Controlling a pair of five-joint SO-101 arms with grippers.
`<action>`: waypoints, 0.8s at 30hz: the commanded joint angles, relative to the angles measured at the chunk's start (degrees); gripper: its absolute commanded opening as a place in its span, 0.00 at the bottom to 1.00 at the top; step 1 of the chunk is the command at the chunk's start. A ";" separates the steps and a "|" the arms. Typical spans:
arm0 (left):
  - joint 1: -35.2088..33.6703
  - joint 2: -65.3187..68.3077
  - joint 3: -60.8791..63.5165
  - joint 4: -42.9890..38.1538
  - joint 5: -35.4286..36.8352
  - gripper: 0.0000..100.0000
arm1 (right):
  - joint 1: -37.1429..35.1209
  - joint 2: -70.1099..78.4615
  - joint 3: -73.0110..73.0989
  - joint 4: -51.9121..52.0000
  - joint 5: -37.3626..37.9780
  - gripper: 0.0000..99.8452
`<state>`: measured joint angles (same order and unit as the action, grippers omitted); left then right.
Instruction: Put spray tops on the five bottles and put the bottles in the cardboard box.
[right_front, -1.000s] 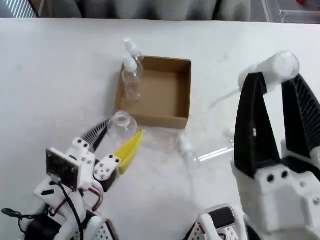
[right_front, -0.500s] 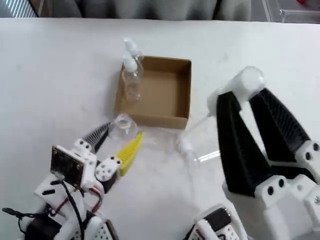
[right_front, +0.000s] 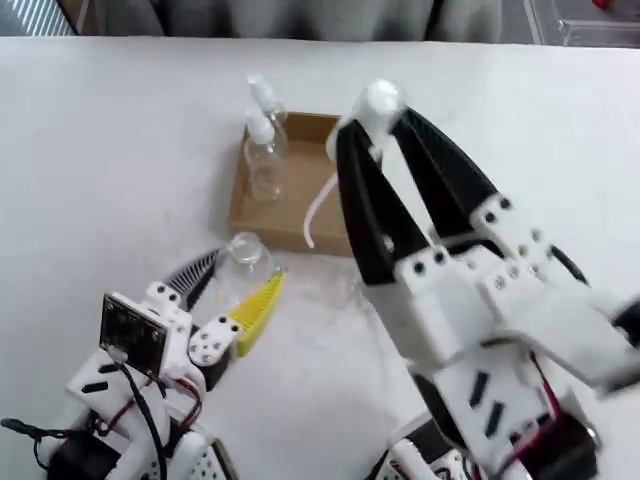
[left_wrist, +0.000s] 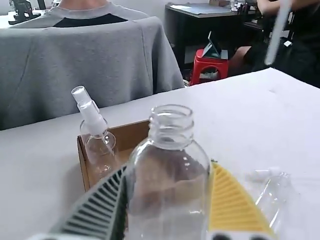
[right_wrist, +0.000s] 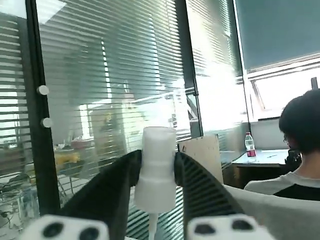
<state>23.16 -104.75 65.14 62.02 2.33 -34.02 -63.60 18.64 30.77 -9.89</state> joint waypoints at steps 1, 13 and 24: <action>0.04 -0.40 -2.20 0.26 -0.44 0.02 | -0.66 3.65 -0.18 -2.86 0.88 0.01; -4.44 -0.40 -2.20 0.97 -0.35 0.02 | -4.70 10.77 -0.44 -8.57 1.05 0.01; -4.53 -0.40 -1.05 0.44 -0.44 0.02 | -6.99 11.82 -0.62 -11.03 1.14 0.01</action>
<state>18.95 -104.75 65.14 62.55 2.33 -40.53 -51.82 18.99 21.10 -9.54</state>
